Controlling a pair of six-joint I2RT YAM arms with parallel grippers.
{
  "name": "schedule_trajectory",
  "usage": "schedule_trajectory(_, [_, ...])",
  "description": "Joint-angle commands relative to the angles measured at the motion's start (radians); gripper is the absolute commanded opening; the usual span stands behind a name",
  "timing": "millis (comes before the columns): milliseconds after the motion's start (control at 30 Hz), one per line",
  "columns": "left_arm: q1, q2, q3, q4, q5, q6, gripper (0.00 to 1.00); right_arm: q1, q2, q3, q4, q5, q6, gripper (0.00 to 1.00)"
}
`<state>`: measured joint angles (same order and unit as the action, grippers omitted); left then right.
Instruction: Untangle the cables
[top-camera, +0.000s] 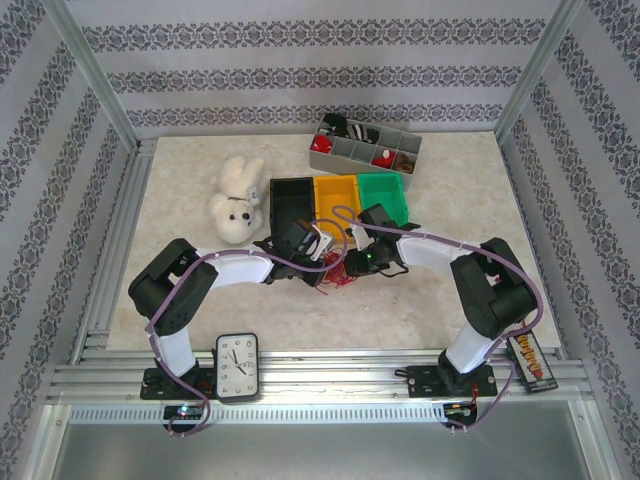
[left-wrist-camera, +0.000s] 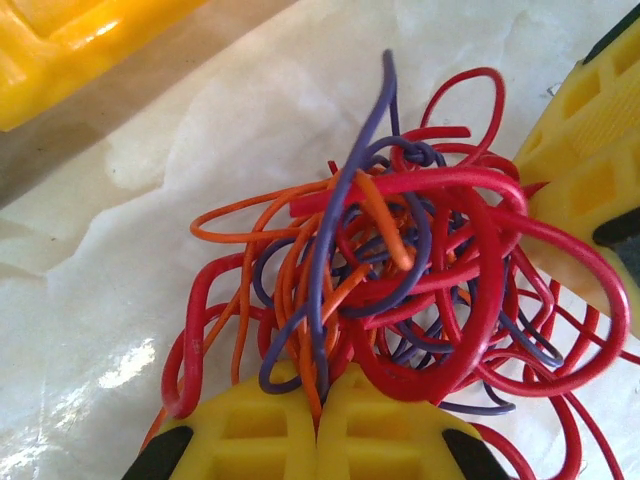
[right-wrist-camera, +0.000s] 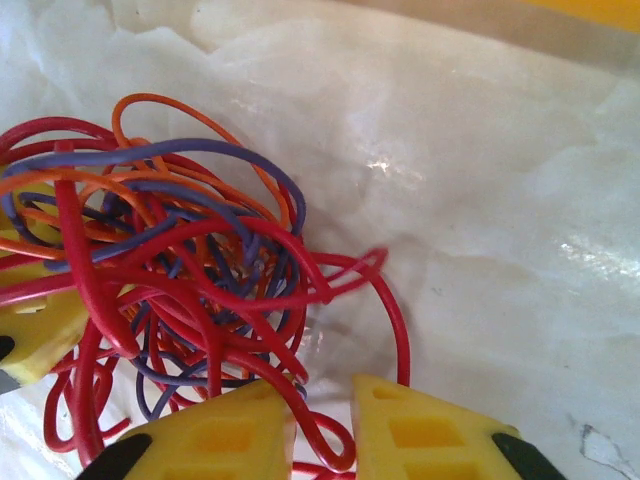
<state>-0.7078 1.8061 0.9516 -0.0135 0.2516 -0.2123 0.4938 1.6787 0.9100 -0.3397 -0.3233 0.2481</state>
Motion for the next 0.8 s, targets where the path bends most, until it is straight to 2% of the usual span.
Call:
schedule_trajectory(0, [-0.012,0.069,-0.020,-0.085,-0.058,0.025,0.00,0.006,-0.005,0.001,0.023,-0.020,-0.009,0.12])
schedule_trajectory(100, [-0.010,0.070,-0.016,-0.088,-0.070,0.021,0.00,0.004,-0.016,-0.008,0.021,-0.020,-0.007,0.08])
schedule_trajectory(133, [-0.010,0.075,-0.010,-0.098,-0.097,0.013,0.00,0.002,-0.044,-0.028,0.018,-0.017,0.002,0.04])
schedule_trajectory(167, [-0.009,0.089,0.007,-0.131,-0.194,-0.016,0.00,-0.020,-0.116,-0.071,0.010,-0.006,0.029,0.02])
schedule_trajectory(300, [-0.005,0.101,0.010,-0.159,-0.278,-0.042,0.00,-0.079,-0.259,-0.156,-0.004,0.062,0.072,0.00])
schedule_trajectory(400, [0.000,0.109,0.011,-0.170,-0.283,-0.051,0.00,-0.135,-0.351,-0.201,-0.020,0.154,0.117,0.00])
schedule_trajectory(500, [0.001,0.113,0.013,-0.172,-0.274,-0.062,0.00,-0.193,-0.421,-0.232,-0.023,0.189,0.168,0.00])
schedule_trajectory(633, [0.004,0.107,0.005,-0.163,-0.267,-0.076,0.00,-0.241,-0.483,-0.243,-0.056,0.284,0.210,0.00])
schedule_trajectory(767, [0.011,0.101,-0.011,-0.162,-0.265,-0.086,0.00,-0.331,-0.536,-0.266,-0.086,0.364,0.281,0.00])
